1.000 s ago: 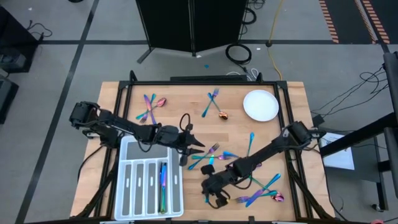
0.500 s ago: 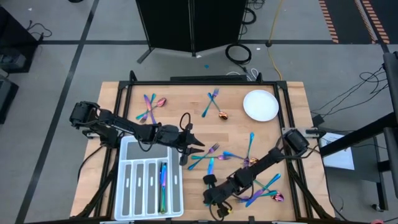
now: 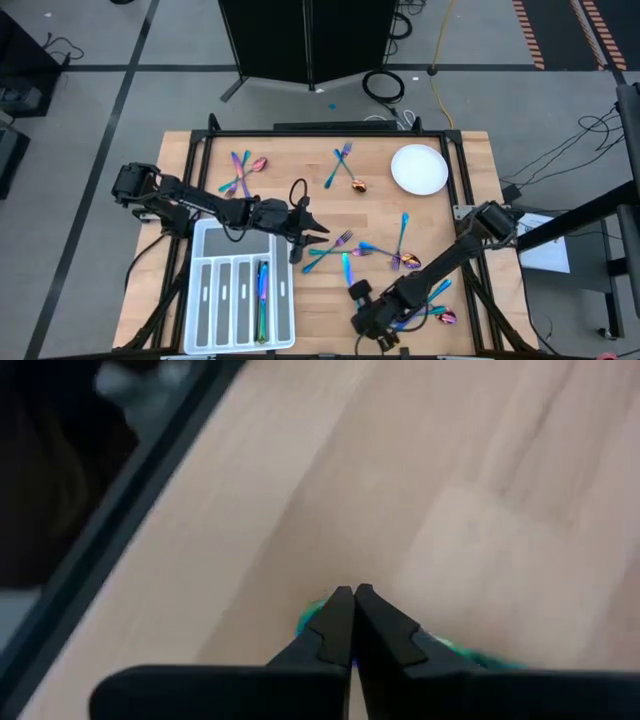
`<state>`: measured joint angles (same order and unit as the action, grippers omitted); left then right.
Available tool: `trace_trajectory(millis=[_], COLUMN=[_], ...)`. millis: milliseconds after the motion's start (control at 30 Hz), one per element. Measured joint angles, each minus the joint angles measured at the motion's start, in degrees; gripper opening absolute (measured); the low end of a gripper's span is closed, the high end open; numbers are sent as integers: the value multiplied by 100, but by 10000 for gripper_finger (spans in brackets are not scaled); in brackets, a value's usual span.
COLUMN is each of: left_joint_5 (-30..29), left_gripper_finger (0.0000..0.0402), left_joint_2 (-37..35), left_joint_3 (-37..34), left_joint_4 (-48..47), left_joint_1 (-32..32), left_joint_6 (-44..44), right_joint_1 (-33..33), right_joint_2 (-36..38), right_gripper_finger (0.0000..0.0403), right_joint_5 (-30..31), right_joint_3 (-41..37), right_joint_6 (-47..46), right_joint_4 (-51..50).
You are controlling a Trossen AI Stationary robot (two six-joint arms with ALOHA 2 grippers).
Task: Sort silverware
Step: Put the bottom left iridescent knife into the cutlery tray
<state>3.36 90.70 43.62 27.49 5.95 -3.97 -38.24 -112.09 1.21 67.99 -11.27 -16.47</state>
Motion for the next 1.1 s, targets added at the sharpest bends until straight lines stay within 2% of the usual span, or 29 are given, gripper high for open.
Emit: trace_trajectory(millis=[133, 333, 467, 600, 867, 1100], left_joint_5=[0, 0, 232, 416, 421, 408], left_gripper_finger=[113, 113, 113, 113, 113, 113], left_joint_2=[0, 0, 1, 116, 945, 1470], left_joint_3=[0, 2, 2, 9, 9, 206], left_joint_4=[0, -3, 1, 11, 1119, 1098], left_joint_1=[-78, -188, -183, -55, 160, 42], left_joint_6=[19, 30, 21, -18, -173, -325], right_joint_1=[-24, 133, 456, 635, 870, 1219], right_joint_2=[463, 894, 916, 918, 877, 610], right_gripper_finger=[0, 0, 0, 0, 0, 0], right_joint_5=[135, 1098, 844, 1078, 1039, 671], right_joint_3=[0, -304, -998, -1415, -1458, -1457], right_joint_6=[-24, -438, -655, -742, -190, 289], right_joint_4=[-256, -422, 353, 978, 1061, 1382])
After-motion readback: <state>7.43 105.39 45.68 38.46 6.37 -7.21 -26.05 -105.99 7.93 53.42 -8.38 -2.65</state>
